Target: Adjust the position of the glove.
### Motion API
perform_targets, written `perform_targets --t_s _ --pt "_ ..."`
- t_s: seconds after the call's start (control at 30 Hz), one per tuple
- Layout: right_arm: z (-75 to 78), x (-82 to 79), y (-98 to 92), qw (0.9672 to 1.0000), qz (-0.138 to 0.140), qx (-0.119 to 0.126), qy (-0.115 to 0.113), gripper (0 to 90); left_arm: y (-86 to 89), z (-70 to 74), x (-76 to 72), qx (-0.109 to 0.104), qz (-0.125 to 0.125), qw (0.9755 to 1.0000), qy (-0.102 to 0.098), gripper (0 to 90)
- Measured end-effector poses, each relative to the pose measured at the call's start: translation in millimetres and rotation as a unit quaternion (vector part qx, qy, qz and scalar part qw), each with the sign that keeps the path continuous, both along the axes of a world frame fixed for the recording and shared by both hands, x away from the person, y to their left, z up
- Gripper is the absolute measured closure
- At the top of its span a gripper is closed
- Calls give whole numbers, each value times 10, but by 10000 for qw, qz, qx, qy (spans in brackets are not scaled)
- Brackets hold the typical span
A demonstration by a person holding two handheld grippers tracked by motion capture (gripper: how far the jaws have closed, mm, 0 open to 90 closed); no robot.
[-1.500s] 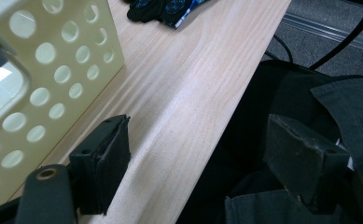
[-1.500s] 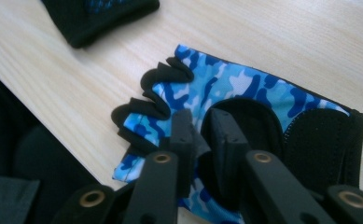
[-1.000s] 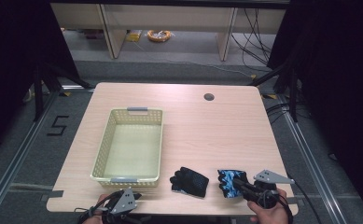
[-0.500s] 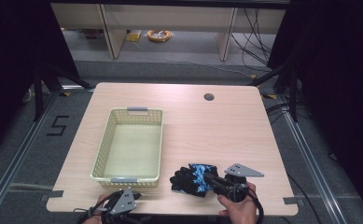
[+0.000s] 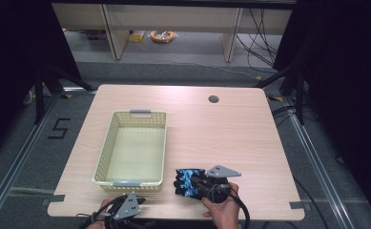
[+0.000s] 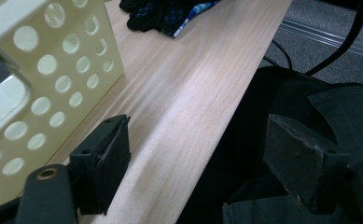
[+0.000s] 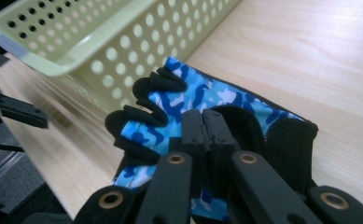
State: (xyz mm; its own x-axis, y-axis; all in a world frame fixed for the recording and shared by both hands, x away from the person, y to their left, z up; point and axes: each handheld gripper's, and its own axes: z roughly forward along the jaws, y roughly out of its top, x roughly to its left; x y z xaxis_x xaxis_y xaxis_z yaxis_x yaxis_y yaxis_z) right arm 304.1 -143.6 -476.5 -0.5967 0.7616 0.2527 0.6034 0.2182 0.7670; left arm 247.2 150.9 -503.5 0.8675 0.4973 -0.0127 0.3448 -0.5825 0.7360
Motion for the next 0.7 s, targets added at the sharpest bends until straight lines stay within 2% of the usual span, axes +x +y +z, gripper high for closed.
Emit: perform_targets --t_s 0.03,0.07,0.1,0.13,0.17,0.2,0.23,0.27,0.3,0.33,0.37,0.4,0.43,0.47,0.5,0.57,0.63,0.67,0.7 --pt "-31 15 12 10000 2 -48 7 890 3 5 6 43 -71 9999 -93 219" --pt "-66 31 28 10000 10 -38 81 890 -6 -4 -1 3 -20 10000 9 219" --pt "-86 36 42 9999 -15 -43 102 890 -7 2 0 48 -6 10000 -30 219" --pt "-105 33 67 9997 -45 -80 231 889 -19 -8 6 27 -27 10000 -15 219" --pt "-150 56 81 9997 19 -145 179 889 -34 -11 1 5 48 10000 -41 220" --pt "-170 61 87 9996 12 -196 188 888 -43 -9 3 13 -17 10000 28 220" --pt "-195 65 98 9994 9 -226 256 887 -56 -8 -2 58 13 10000 -44 220" --pt "-221 70 108 9994 24 -172 283 885 -78 -11 -18 -50 15 10000 -38 220" --pt "-236 69 113 9993 0 -201 325 884 -86 -7 -16 -16 -60 10000 -35 221" --pt "-250 71 118 9991 23 -153 385 881 -98 -4 -18 3 -30 10000 -91 223" --pt "-258 77 111 9992 41 -187 344 878 -115 0 -19 -18 -23 10000 -78 225" --pt "-261 80 109 9992 47 -129 363 872 -138 -9 -20 -148 -12 9999 -22 227" --pt "-259 79 107 9992 38 -134 374 864 -146 -3 -6 -56 -32 10000 -76 230" --pt "-251 76 103 9993 21 -148 338 849 -171 -4 -6 -155 -21 9999 -40 233" --pt "-244 73 99 9994 6 -145 324 824 -188 0 3 -101 -25 9999 -115 236" --pt "-229 73 84 9993 18 -64 376 782 -259 -1 18 -107 -55 9998 -142 244" --pt "-191 72 37 9996 61 -58 258 771 -347 -6 33 -158 -110 9998 -109 258" --pt "-152 70 -3 9998 54 37 174 771 -400 -4 47 -115 -164 9996 -173 268" --pt "-102 73 -57 10000 41 0 14 773 -428 -1 55 -71 -191 9996 -182 280"
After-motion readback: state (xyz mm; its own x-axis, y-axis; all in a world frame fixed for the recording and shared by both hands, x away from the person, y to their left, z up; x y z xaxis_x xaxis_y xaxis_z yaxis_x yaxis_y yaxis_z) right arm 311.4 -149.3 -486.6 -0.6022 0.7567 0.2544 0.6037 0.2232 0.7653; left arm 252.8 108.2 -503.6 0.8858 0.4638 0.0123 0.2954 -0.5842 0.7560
